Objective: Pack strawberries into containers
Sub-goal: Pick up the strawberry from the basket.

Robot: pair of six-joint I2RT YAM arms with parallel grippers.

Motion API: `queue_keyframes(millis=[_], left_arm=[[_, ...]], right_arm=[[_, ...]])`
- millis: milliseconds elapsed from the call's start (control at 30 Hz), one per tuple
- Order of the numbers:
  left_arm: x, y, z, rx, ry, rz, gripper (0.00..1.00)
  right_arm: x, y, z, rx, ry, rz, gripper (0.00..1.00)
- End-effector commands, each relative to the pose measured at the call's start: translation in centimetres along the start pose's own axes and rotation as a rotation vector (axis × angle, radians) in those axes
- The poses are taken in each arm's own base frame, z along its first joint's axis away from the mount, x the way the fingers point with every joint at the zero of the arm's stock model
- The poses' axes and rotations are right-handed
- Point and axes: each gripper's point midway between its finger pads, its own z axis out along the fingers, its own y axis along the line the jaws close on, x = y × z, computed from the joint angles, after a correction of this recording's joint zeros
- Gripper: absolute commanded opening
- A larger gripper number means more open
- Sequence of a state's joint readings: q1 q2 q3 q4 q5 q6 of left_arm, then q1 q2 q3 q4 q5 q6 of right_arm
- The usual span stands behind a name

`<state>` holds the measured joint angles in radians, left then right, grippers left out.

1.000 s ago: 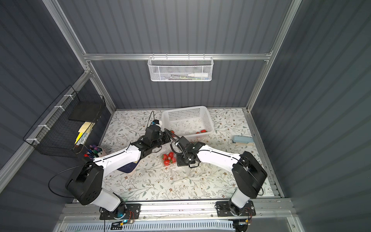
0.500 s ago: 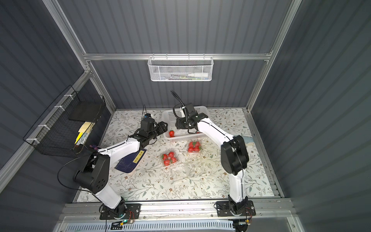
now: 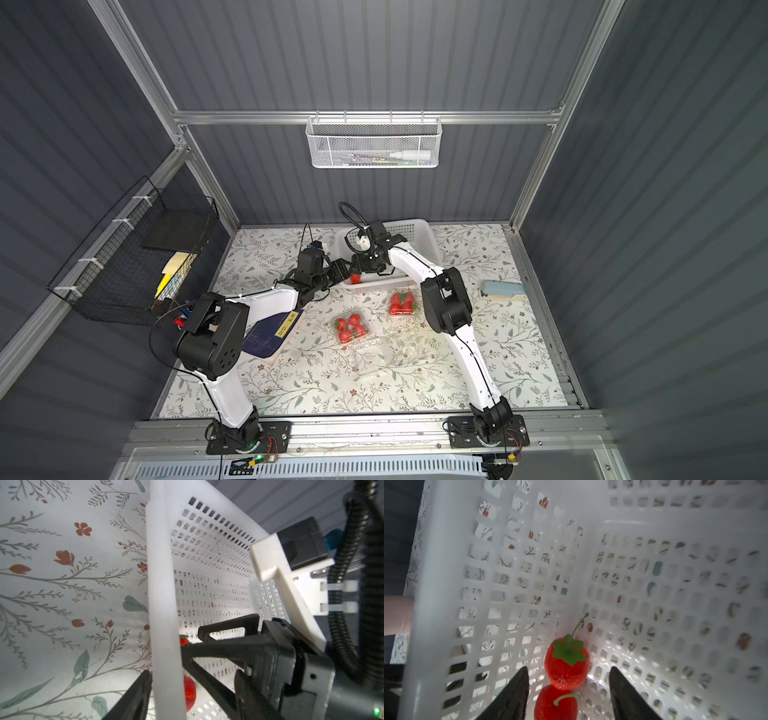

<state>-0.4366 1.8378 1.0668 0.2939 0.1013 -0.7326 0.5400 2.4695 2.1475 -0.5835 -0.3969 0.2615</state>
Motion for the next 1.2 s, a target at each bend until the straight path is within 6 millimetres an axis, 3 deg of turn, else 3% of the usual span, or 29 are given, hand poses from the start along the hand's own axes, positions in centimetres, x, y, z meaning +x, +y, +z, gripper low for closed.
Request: queue_keyframes(millis=[0, 233, 400, 567, 867, 1167], left_arm=[[-1.1, -1.4, 0.4, 0.071, -0.018, 0.020, 0.63], [-0.8, -0.8, 1.2, 0.077, -0.005, 0.018, 0.50], [-0.4, -0.6, 1.3, 0.078, 0.007, 0.020, 0.48], [-1.1, -0.3, 0.4, 0.070, -0.011, 0.020, 0.48], [-2.9, -0.3, -1.4, 0.063, -0.054, 0.019, 0.48], [-5.1, -0.9, -3.6, 0.052, -0.115, 0.030, 0.49]], right_arm=[[-0.2, 1.9, 0.3, -0.102, 0.009, -0.017, 0.62], [1.9, 1.8, 2.0, -0.113, 0.080, 0.011, 0.53], [2.4, 1.3, 2.8, -0.113, 0.099, 0.050, 0.37], [2.1, 1.6, 2.4, -0.126, 0.094, 0.077, 0.29], [-0.9, 3.0, -2.4, -0.151, -0.013, 0.071, 0.19], [-2.8, 2.7, -7.0, -0.095, -0.115, 0.059, 0.13]])
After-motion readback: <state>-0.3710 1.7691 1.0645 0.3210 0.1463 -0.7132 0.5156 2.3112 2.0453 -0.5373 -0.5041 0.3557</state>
